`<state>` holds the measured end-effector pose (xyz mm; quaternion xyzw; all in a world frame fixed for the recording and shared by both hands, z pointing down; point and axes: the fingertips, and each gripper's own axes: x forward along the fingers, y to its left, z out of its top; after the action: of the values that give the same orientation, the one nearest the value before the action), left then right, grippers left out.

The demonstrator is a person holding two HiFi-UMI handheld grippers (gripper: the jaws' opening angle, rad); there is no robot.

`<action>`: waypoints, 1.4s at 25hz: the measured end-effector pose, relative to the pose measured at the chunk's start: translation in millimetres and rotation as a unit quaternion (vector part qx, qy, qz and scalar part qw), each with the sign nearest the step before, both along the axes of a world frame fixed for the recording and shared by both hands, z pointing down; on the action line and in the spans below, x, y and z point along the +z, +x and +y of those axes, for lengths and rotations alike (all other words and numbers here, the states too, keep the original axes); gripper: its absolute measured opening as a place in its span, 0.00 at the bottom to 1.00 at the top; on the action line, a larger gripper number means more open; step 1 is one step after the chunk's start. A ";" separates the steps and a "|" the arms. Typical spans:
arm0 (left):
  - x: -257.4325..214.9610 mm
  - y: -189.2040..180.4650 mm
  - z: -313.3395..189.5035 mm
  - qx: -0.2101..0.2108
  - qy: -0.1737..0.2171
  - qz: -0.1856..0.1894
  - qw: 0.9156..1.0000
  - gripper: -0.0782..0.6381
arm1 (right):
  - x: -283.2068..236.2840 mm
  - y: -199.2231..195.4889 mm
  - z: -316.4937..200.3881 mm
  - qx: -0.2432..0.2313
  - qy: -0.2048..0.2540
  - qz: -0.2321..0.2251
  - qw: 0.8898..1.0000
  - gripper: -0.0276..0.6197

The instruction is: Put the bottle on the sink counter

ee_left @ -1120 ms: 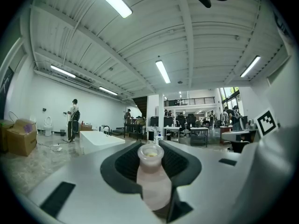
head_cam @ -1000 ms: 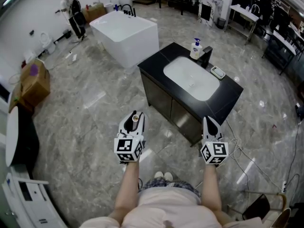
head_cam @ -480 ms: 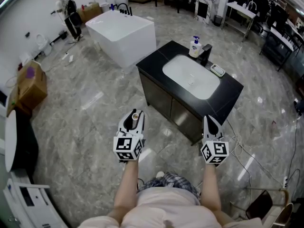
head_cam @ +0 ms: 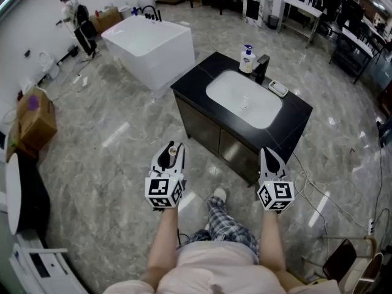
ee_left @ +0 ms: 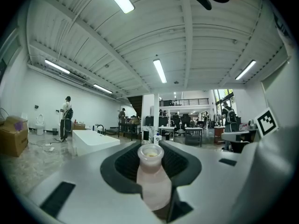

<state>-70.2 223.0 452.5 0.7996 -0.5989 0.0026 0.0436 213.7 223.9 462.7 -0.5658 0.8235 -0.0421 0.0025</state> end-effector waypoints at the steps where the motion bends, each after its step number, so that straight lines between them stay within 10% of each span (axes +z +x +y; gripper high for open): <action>1: -0.2 -0.8 -5.4 0.001 0.001 0.000 1.000 0.29 | 0.4 -0.8 -4.7 0.000 0.000 0.000 1.000 0.07; 14: 13.6 -12.6 -112.5 0.008 0.003 -0.004 1.000 0.29 | 13.9 -8.6 -108.7 0.011 0.004 -0.007 1.000 0.07; 35: 4.9 4.9 -427.3 0.048 0.007 0.004 0.999 0.29 | 8.1 -26.7 -402.6 0.018 -0.011 0.000 1.000 0.07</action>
<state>-65.3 -204.3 457.4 0.8280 -0.5593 -0.0026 0.0404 187.0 -178.7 470.8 -0.5808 0.8125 -0.0512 -0.0036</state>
